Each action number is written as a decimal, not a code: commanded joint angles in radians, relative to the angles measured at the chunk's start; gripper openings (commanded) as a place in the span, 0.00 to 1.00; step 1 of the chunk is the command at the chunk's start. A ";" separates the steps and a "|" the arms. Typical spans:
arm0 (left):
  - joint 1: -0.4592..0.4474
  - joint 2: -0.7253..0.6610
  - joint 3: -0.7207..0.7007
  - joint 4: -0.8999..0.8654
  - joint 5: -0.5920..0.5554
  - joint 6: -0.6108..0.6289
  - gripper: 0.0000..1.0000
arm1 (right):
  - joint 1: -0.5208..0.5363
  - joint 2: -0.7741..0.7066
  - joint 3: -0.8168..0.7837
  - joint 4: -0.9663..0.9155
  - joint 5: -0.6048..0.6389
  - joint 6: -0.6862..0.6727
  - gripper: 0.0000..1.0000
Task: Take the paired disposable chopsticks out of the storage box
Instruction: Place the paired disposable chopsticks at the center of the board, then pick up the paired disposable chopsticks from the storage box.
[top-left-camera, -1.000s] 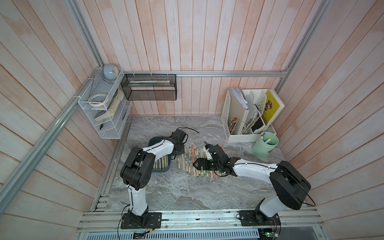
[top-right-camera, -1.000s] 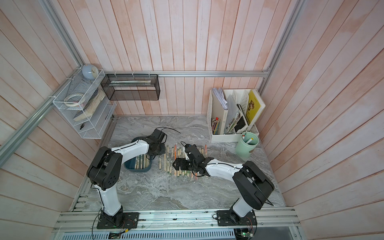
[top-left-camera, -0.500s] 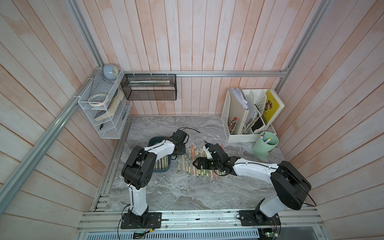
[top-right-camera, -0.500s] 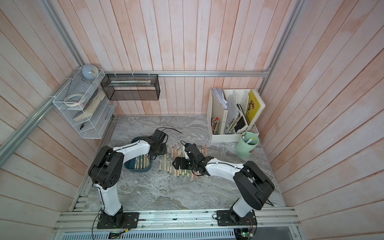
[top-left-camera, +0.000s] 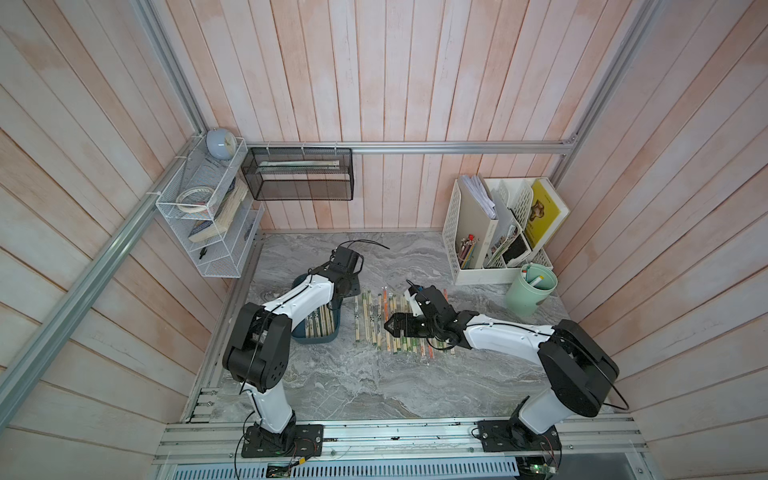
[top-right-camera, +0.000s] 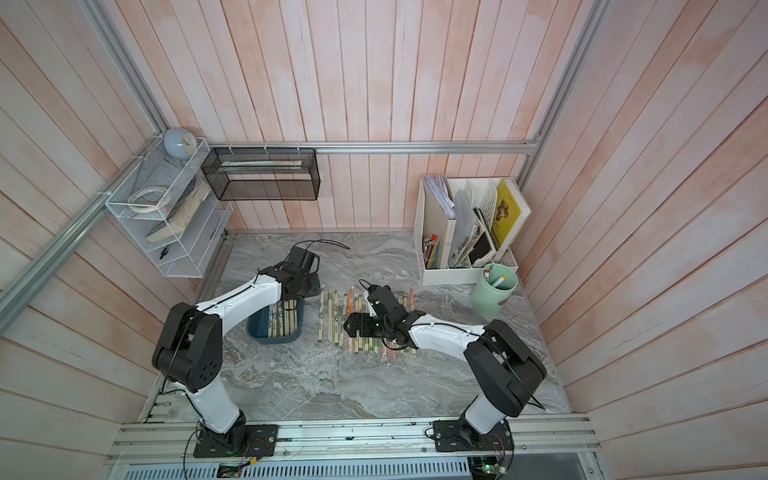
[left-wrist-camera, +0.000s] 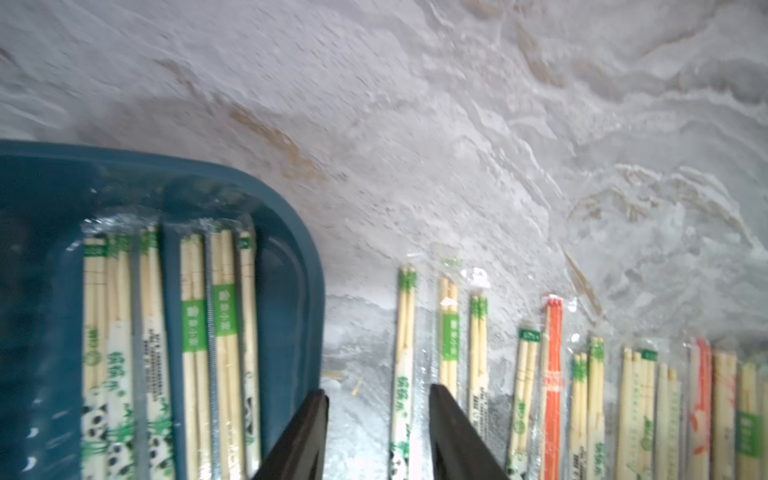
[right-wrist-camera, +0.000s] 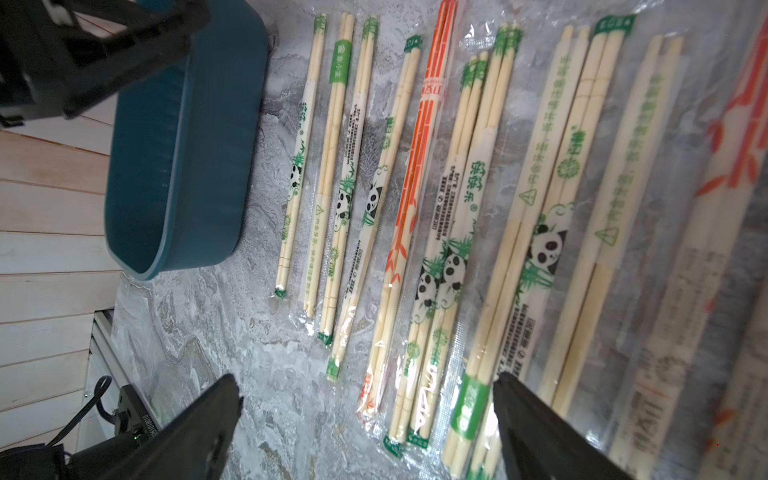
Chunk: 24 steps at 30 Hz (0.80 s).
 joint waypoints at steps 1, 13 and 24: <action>0.047 -0.039 -0.015 -0.019 -0.038 0.026 0.44 | -0.004 0.021 0.038 -0.021 0.004 -0.025 0.97; 0.123 -0.032 -0.095 0.002 -0.054 0.024 0.37 | -0.005 0.028 0.046 -0.021 -0.001 -0.034 0.97; 0.123 0.045 -0.116 0.049 -0.011 0.001 0.29 | -0.007 0.022 0.034 -0.018 -0.001 -0.028 0.97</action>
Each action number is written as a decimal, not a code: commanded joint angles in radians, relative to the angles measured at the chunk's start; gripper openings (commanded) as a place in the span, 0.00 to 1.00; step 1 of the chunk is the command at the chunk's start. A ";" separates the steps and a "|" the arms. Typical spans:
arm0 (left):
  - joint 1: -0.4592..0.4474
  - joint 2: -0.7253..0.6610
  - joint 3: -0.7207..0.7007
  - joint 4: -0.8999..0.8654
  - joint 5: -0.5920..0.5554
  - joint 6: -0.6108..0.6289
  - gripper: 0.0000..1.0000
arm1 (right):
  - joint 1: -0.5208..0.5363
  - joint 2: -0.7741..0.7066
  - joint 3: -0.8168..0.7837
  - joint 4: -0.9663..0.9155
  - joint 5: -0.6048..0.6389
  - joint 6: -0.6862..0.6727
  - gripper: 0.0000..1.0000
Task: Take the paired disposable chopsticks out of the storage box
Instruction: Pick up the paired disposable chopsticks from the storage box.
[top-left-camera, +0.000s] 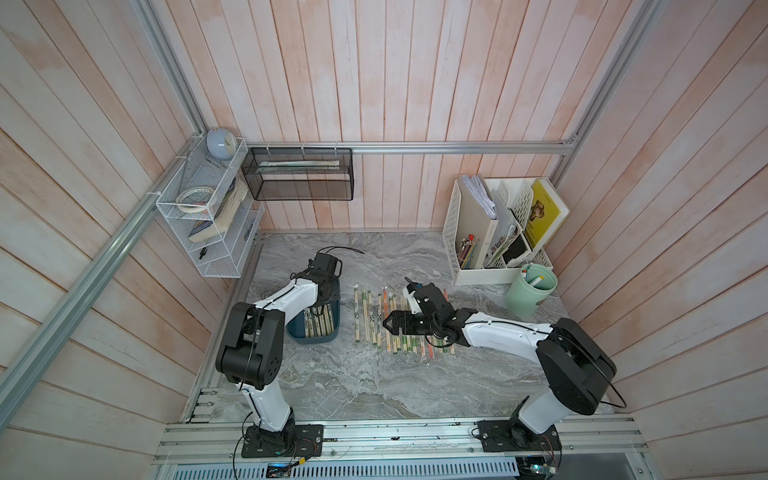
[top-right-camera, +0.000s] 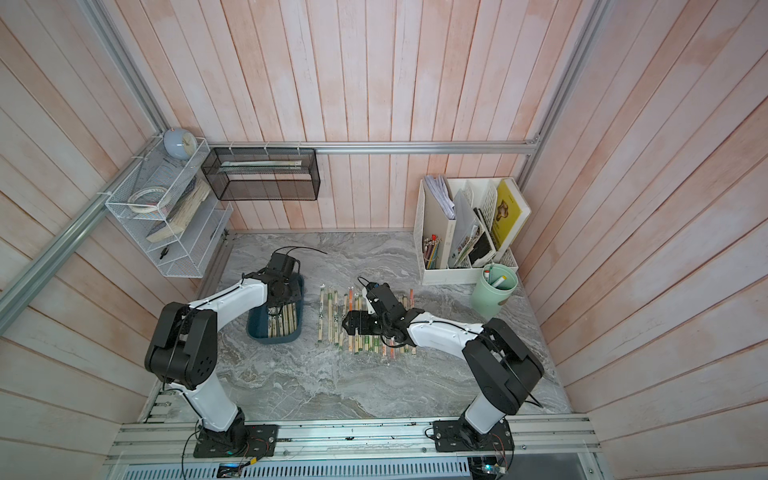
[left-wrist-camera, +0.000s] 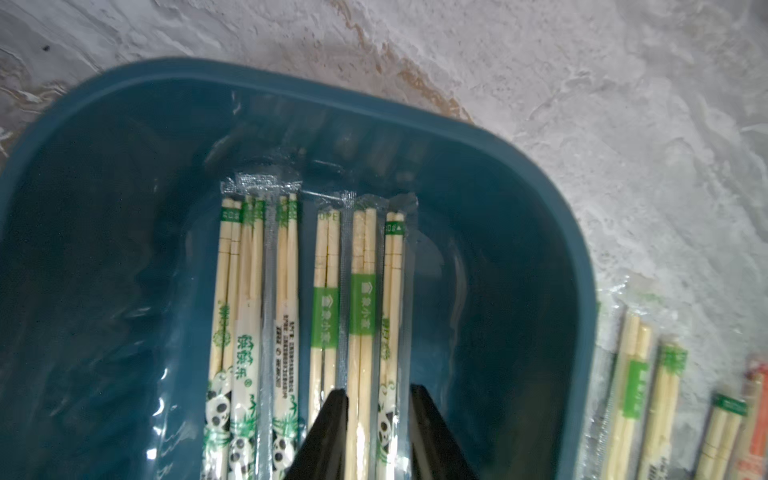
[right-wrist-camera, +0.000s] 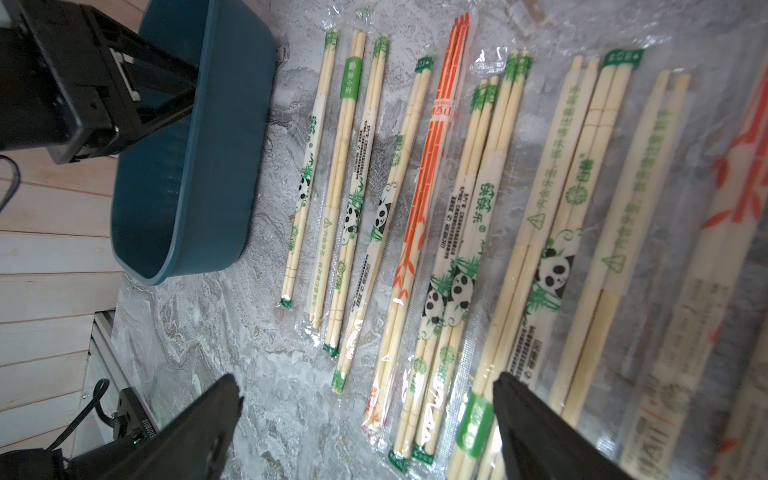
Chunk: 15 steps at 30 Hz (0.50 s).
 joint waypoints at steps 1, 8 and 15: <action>0.004 0.023 -0.004 0.032 0.010 -0.005 0.29 | -0.005 0.006 0.011 -0.015 0.000 -0.009 0.97; 0.004 0.055 0.001 0.056 0.023 -0.007 0.28 | -0.005 0.001 0.006 -0.013 0.004 -0.005 0.97; 0.005 0.083 -0.005 0.081 0.039 -0.007 0.25 | -0.003 0.008 0.005 -0.014 0.004 -0.003 0.97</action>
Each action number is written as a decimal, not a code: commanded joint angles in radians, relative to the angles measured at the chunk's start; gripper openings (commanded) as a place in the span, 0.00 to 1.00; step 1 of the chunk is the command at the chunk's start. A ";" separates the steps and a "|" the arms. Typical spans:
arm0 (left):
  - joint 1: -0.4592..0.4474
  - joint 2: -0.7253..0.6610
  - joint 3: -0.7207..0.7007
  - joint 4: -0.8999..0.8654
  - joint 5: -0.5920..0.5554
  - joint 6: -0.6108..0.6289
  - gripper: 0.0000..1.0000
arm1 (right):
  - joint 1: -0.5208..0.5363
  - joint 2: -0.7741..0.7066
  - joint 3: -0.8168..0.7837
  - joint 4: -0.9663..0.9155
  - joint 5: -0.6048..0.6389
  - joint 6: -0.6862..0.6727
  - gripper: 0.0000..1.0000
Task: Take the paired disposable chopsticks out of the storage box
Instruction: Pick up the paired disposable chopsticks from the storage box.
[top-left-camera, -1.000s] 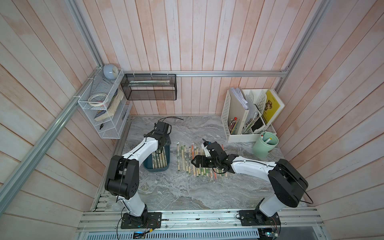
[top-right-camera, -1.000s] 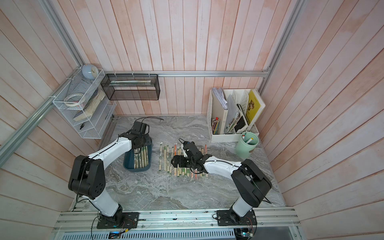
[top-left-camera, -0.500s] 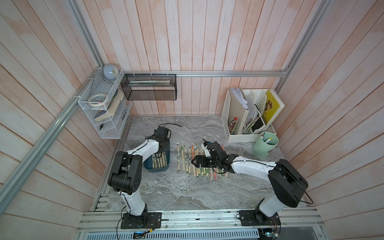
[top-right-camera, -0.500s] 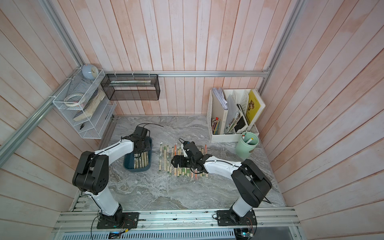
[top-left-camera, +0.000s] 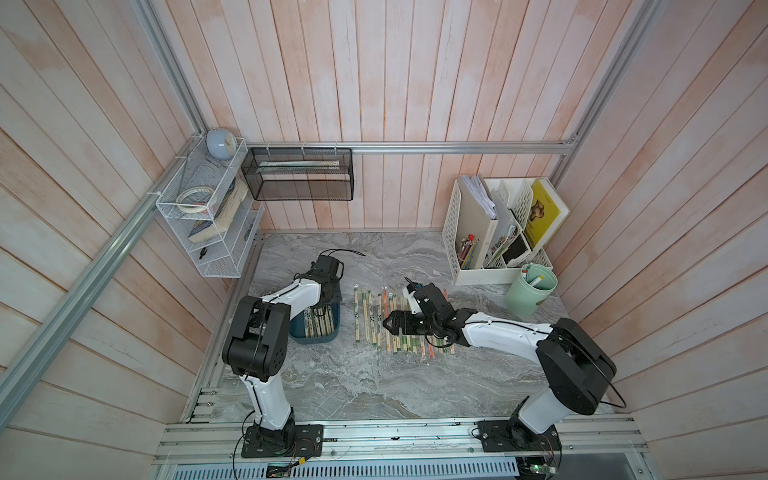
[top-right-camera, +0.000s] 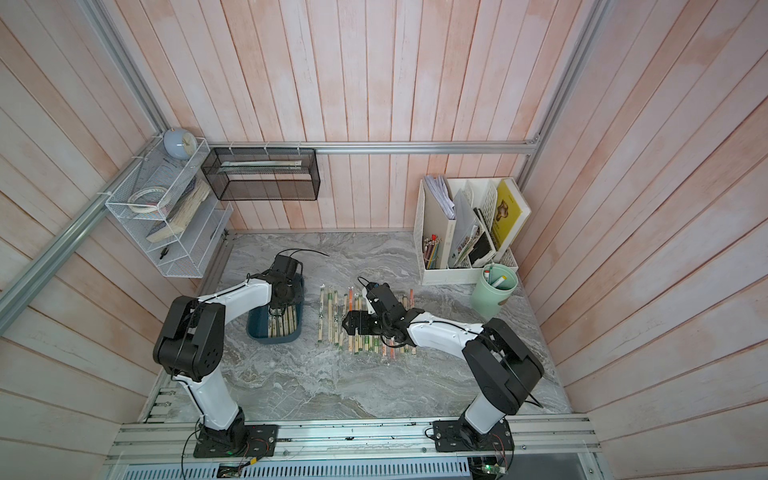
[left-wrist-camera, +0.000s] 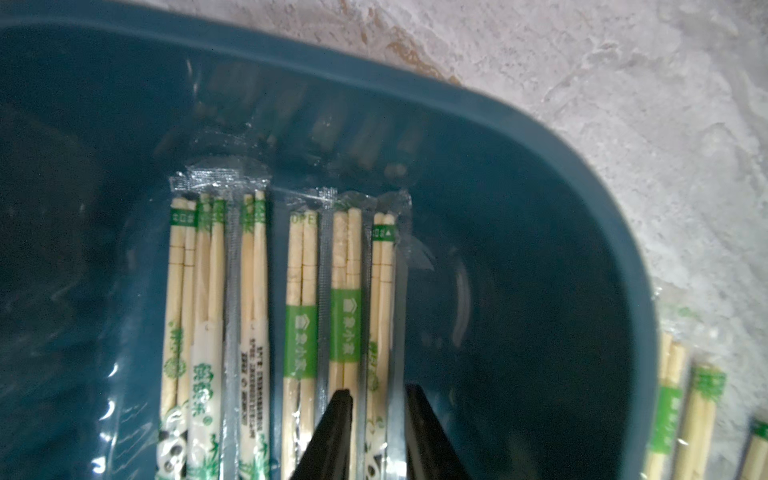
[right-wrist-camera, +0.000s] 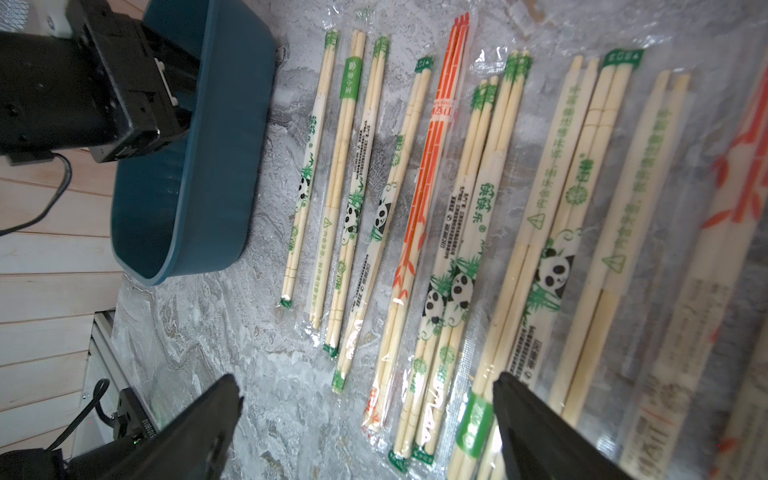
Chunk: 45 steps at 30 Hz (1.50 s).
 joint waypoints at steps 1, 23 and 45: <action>0.004 0.027 -0.006 0.028 0.013 -0.004 0.25 | -0.005 0.009 0.007 -0.014 0.004 -0.003 0.97; 0.004 0.056 -0.035 0.032 -0.019 0.012 0.11 | -0.004 0.019 0.014 -0.015 0.006 -0.004 0.97; 0.047 -0.114 0.026 -0.049 -0.061 0.071 0.00 | -0.003 0.023 0.001 0.003 -0.002 0.000 0.97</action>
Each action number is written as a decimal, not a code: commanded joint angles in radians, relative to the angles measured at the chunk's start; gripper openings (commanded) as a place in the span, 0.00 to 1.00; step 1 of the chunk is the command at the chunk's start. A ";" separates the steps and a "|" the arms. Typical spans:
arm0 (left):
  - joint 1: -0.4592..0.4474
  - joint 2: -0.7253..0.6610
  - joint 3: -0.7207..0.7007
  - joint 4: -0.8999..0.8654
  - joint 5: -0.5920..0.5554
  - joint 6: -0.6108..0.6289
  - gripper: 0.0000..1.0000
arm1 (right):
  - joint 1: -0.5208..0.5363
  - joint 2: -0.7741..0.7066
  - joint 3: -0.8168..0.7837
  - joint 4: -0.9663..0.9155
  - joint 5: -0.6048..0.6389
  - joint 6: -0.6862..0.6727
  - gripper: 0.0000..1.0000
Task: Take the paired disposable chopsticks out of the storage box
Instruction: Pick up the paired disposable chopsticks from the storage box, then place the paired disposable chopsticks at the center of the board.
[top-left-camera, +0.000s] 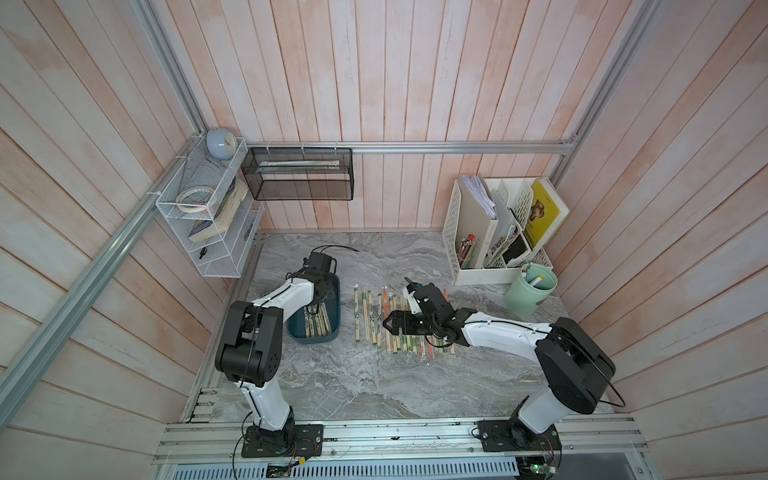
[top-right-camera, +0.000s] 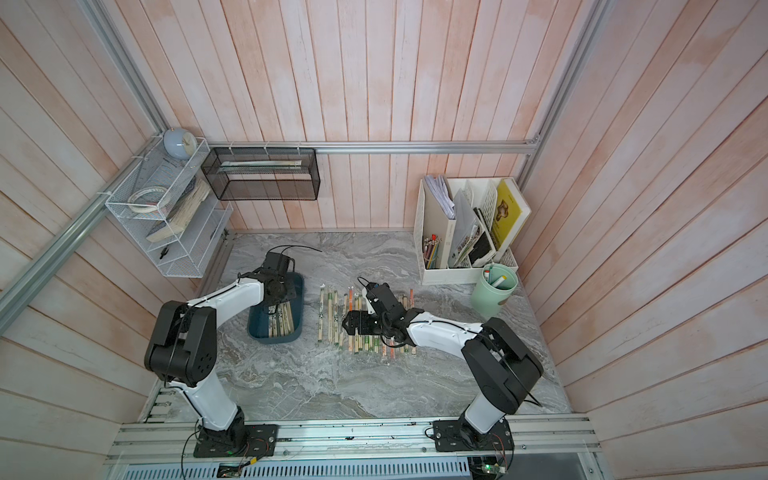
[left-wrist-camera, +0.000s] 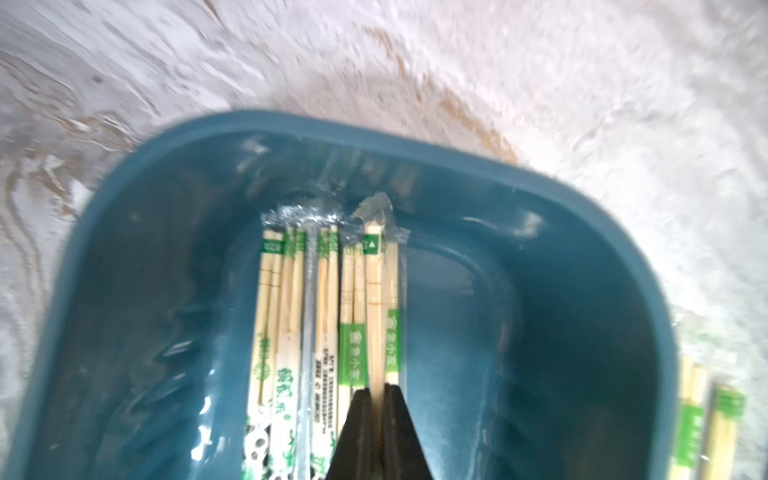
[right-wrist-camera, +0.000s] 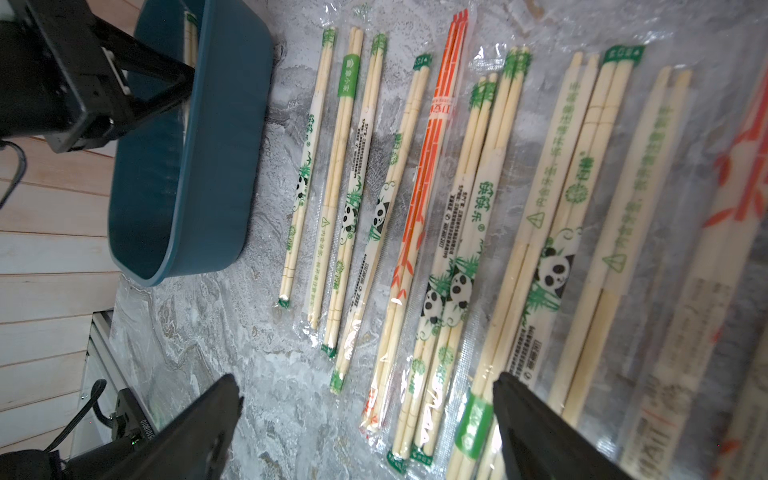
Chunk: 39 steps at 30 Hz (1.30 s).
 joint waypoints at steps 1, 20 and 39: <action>0.001 -0.048 0.033 -0.022 -0.006 0.028 0.00 | -0.004 0.015 0.001 -0.001 -0.002 -0.002 0.97; -0.222 -0.057 0.180 -0.044 0.045 0.023 0.00 | -0.027 -0.039 -0.061 0.019 0.016 0.008 0.97; -0.249 0.133 0.129 -0.030 -0.074 0.005 0.00 | -0.030 -0.081 -0.118 0.038 0.017 0.022 0.97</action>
